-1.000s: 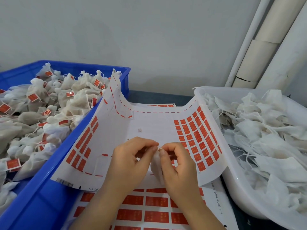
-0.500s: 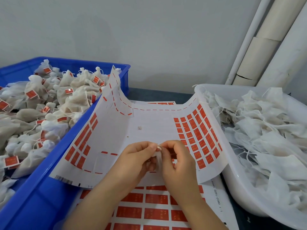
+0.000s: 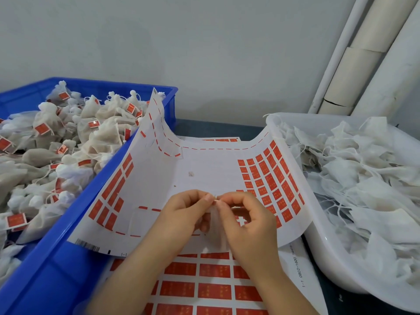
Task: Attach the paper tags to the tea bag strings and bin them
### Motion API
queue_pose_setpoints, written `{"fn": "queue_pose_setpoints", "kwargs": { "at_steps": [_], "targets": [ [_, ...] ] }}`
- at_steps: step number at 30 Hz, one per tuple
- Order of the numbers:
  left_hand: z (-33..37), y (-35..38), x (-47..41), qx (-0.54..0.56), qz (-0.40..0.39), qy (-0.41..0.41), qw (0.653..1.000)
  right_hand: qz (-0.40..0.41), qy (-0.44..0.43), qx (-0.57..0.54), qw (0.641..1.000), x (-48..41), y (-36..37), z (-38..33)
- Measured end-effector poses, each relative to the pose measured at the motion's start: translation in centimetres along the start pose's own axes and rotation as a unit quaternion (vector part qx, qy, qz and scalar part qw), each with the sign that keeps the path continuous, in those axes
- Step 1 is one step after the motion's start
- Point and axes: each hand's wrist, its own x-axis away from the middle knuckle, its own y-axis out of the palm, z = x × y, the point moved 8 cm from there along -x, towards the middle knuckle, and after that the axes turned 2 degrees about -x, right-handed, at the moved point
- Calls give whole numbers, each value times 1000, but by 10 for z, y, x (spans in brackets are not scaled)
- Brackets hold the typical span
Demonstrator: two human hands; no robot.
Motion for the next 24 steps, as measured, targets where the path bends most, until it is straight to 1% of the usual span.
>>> {"fn": "queue_pose_setpoints", "kwargs": {
  "at_steps": [3, 5, 7, 10, 13, 15, 17, 20, 22, 24],
  "targets": [
    [1, -3, 0, -33, 21, 12, 999, -13, 2, 8, 1000, -1, 2, 0],
    [2, -5, 0, -27, 30, 19, 999, -36, 12, 6, 999, -1, 5, 1],
    [4, -5, 0, -14, 25, 23, 999, -48, 41, 5, 998, -2, 6, 6],
    [9, -1, 2, -42, 10, 39, 998, -29, 85, -12, 996, -1, 4, 15],
    [10, 0, 3, -87, 17, 48, 995, -11, 106, -50, 993, 3, 6, 17],
    [11, 1, 4, -74, 19, 51, 996, -10, 113, -63, 992, 6, 9, 16],
    [10, 3, 4, -34, 17, 52, 998, -11, 115, -71, 991, 8, 12, 16],
    [12, 3, 4, 2, 20, 59, 998, -25, 113, -59, 991, 9, 14, 16],
    [14, 2, 4, -37, 30, 74, 996, -35, 104, -29, 994, 8, 13, 16],
    [15, 1, 3, -106, 34, 88, 990, -45, 93, 11, 995, 5, 11, 16]
  ]
}}
